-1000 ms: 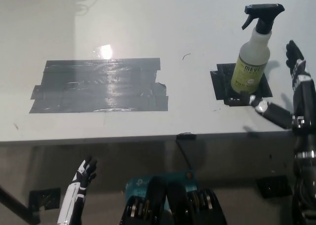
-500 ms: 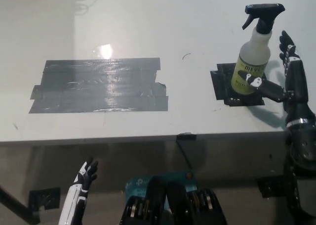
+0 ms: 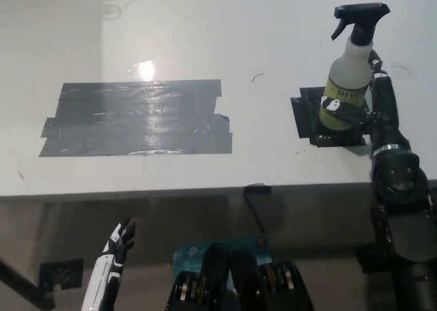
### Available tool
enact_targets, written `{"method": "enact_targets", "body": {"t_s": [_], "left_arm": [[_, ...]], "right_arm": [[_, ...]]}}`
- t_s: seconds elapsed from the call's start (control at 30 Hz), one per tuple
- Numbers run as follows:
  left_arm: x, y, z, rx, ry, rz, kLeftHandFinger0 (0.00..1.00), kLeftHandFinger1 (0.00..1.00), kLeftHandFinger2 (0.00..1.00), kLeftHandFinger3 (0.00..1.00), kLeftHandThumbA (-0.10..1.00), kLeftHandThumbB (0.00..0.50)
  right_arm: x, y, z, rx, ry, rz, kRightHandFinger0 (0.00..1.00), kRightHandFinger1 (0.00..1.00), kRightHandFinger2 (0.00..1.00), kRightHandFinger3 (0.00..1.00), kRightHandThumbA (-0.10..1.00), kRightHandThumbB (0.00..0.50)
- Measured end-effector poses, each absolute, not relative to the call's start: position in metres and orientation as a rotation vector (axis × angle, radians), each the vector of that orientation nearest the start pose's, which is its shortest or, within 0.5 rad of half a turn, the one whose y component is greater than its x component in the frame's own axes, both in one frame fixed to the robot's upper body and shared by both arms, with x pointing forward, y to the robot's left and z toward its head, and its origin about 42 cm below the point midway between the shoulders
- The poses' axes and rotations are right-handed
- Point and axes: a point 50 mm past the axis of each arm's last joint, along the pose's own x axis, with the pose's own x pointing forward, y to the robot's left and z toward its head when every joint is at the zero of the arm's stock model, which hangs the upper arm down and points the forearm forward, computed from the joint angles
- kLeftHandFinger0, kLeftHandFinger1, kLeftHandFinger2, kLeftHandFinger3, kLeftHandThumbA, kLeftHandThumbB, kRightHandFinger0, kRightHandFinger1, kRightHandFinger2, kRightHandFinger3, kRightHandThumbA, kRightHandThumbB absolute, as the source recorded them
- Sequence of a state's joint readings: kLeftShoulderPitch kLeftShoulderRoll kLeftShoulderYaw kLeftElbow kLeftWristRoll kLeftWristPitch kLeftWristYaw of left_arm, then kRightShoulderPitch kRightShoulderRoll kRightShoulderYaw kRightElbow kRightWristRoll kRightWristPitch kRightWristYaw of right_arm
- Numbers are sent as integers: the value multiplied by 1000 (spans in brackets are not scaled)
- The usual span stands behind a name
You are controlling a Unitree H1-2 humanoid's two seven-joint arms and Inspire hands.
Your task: A spray bottle is kept on the black marked spot on the table infront of the robot and the robot extends its right arm to pick it up and hands it to a person
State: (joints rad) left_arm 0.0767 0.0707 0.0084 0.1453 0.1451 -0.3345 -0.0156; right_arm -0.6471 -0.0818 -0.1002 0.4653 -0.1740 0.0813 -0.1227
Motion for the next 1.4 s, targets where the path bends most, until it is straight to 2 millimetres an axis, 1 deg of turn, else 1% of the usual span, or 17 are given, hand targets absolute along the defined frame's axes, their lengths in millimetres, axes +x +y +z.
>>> {"method": "enact_targets", "body": {"t_s": [0.13, 0.3, 0.47, 0.57, 0.63, 0.67, 0.7, 0.73, 0.77, 0.8, 0.83, 0.9, 1.0, 1.07, 1.13, 1.23, 1.4], "left_arm": [[251, 238, 60, 221, -113, -38, 1000, 1000, 1000, 1000, 1000, 269], [251, 238, 60, 222, -116, -38, 1000, 1000, 1000, 1000, 1000, 255], [251, 238, 61, 223, -119, -39, 1000, 1000, 1000, 1000, 1000, 242], [251, 238, 61, 222, -121, -39, 1000, 1000, 1000, 1000, 1000, 255], [252, 238, 61, 222, -122, -39, 1000, 1000, 1000, 1000, 1000, 249], [252, 238, 62, 222, -123, -39, 1000, 1000, 1000, 1000, 1000, 247], [252, 238, 62, 222, -124, -39, 1000, 1000, 1000, 1000, 1000, 240], [252, 238, 62, 222, -124, -39, 1000, 1000, 1000, 1000, 1000, 241], [252, 238, 62, 222, -125, -39, 1000, 1000, 1000, 1000, 1000, 241], [253, 238, 62, 223, -126, -39, 1000, 1000, 1000, 1000, 1000, 238], [253, 238, 63, 223, -127, -39, 1000, 1000, 1000, 1000, 1000, 236], [254, 238, 63, 223, -130, -40, 1000, 1000, 1000, 1000, 1000, 242], [257, 238, 65, 224, -136, -41, 1000, 1000, 1000, 1000, 1000, 247], [257, 238, 65, 225, -138, -41, 1000, 1000, 1000, 1000, 1000, 242], [258, 238, 66, 225, -139, -41, 1000, 1000, 1000, 1000, 1000, 223], [260, 238, 67, 227, -145, -42, 1000, 1000, 1000, 1000, 1000, 213], [262, 240, 69, 234, -151, -44, 1000, 1000, 1000, 1000, 1000, 214]], "right_arm": [[486, -214, 200, -229, -69, -119, 1000, 1000, 1000, 1000, 1000, 372], [492, -212, 195, -233, -37, -120, 1000, 1000, 1000, 1000, 1000, 362], [499, -210, 197, -225, -25, -125, 1000, 1000, 1000, 1000, 1000, 348], [501, -210, 200, -214, -30, -125, 1000, 1000, 1000, 1000, 1000, 370], [503, -210, 202, -206, -36, -127, 1000, 1000, 1000, 1000, 803, 366], [504, -210, 204, -199, -43, -133, 1000, 1000, 1000, 1000, 769, 368], [506, -210, 206, -191, -52, -141, 754, 708, 814, 924, 543, 334], [507, -211, 208, -187, -57, -151, 155, 169, 252, 395, 106, 159], [509, -211, 210, -182, -63, -162, 31, 104, 241, 276, -7, 217], [511, -212, 213, -173, -70, -189, 6, 81, 276, 263, -76, 223], [513, -212, 215, -164, -72, -212, 1, 81, 325, 294, -95, 210], [516, -212, 216, -153, -70, -248, 0, 169, 503, 435, -100, 209], [519, -211, 217, -152, -74, -286, 0, 177, 525, 447, -100, 215], [519, -211, 216, -153, -73, -300, 0, 199, 570, 497, -100, 212], [520, -212, 216, -153, -75, -312, 1, 274, 653, 598, -100, 200], [520, -211, 214, -153, -83, -325, 7, 298, 677, 640, -100, 198], [520, -212, 210, -151, -97, -336, 0, 286, 645, 633, -100, 198]]}}
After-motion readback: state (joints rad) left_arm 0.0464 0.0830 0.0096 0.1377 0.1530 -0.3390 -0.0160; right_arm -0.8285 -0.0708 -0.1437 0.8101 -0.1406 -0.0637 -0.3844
